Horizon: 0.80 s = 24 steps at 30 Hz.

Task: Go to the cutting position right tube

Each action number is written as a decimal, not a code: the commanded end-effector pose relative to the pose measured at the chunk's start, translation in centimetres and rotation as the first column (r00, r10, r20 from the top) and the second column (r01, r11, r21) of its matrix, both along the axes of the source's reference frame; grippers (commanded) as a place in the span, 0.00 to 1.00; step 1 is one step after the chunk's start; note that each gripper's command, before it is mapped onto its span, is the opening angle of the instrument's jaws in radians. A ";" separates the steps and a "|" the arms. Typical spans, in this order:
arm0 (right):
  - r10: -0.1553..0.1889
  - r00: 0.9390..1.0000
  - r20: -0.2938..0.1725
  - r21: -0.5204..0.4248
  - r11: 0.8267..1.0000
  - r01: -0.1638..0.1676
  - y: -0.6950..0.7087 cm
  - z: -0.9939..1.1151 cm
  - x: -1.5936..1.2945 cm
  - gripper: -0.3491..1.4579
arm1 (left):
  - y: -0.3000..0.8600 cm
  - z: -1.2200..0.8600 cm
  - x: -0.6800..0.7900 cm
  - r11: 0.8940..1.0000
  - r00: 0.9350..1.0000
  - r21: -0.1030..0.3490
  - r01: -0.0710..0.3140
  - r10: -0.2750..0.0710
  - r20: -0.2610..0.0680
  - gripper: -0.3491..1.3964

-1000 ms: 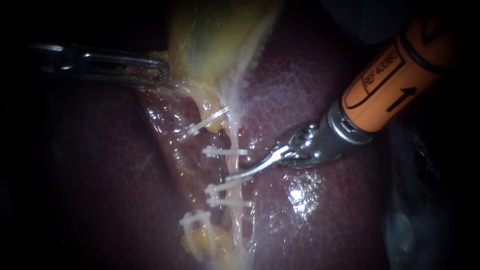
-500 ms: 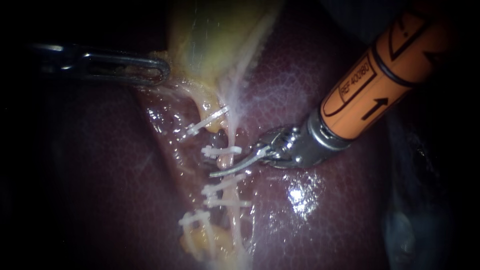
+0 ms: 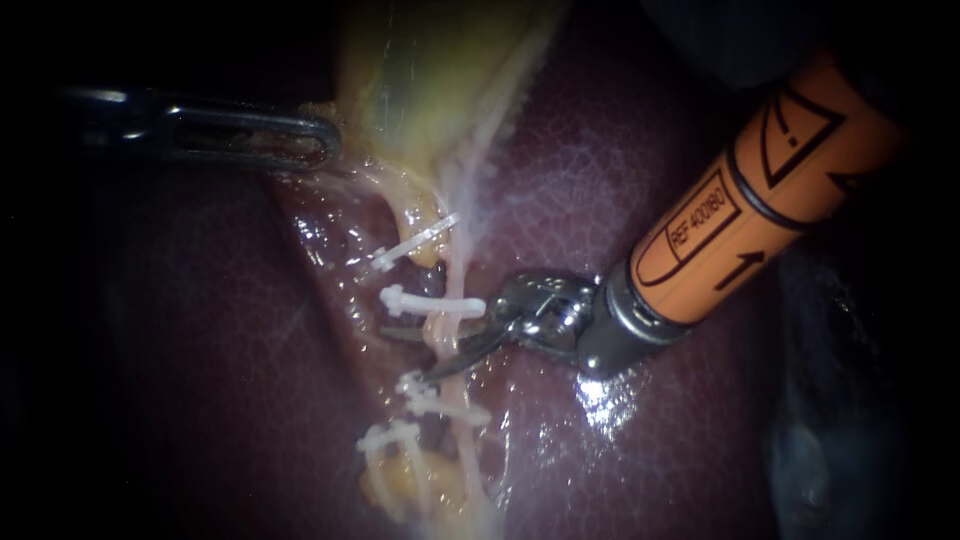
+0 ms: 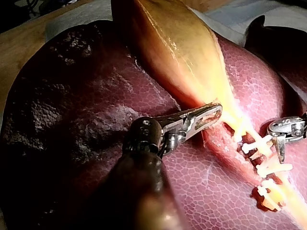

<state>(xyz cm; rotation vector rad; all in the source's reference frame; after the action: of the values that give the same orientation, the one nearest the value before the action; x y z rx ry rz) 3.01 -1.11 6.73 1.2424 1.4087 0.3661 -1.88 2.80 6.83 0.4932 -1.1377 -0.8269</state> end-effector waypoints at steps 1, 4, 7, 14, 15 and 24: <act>0.007 1.000 -0.005 -0.002 1.000 -0.007 0.00 -0.02 0.02 0.68 | 0.00 0.00 0.00 1.000 1.000 0.000 0.000 0.000 0.000 0.00; 0.012 1.000 -0.013 -0.011 1.000 -0.012 -0.03 -0.06 0.10 0.71 | 0.00 0.01 -0.01 1.000 1.000 0.000 0.000 0.000 0.000 0.00; 0.014 1.000 -0.015 -0.016 1.000 -0.015 -0.04 -0.09 0.16 0.74 | 0.00 0.01 -0.01 1.000 1.000 0.000 0.000 0.000 0.000 0.00; 0.018 1.000 -0.013 -0.015 1.000 -0.018 -0.04 -0.14 0.29 0.82 | 0.01 0.01 -0.01 1.000 1.000 0.000 0.000 0.000 0.000 0.00; 0.018 1.000 -0.013 -0.015 1.000 -0.018 -0.04 -0.15 0.30 0.84 | 0.01 0.01 -0.01 1.000 1.000 0.000 0.000 0.000 0.000 0.00; 0.017 1.000 -0.014 -0.014 1.000 -0.017 -0.06 -0.20 0.33 0.86 | 0.01 0.01 -0.01 1.000 1.000 0.000 0.000 0.000 0.000 0.00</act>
<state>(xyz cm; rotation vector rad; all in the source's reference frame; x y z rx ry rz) 3.34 -1.17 6.53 1.2242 1.4325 0.3596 -1.89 2.81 6.84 0.4929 -1.1376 -0.8274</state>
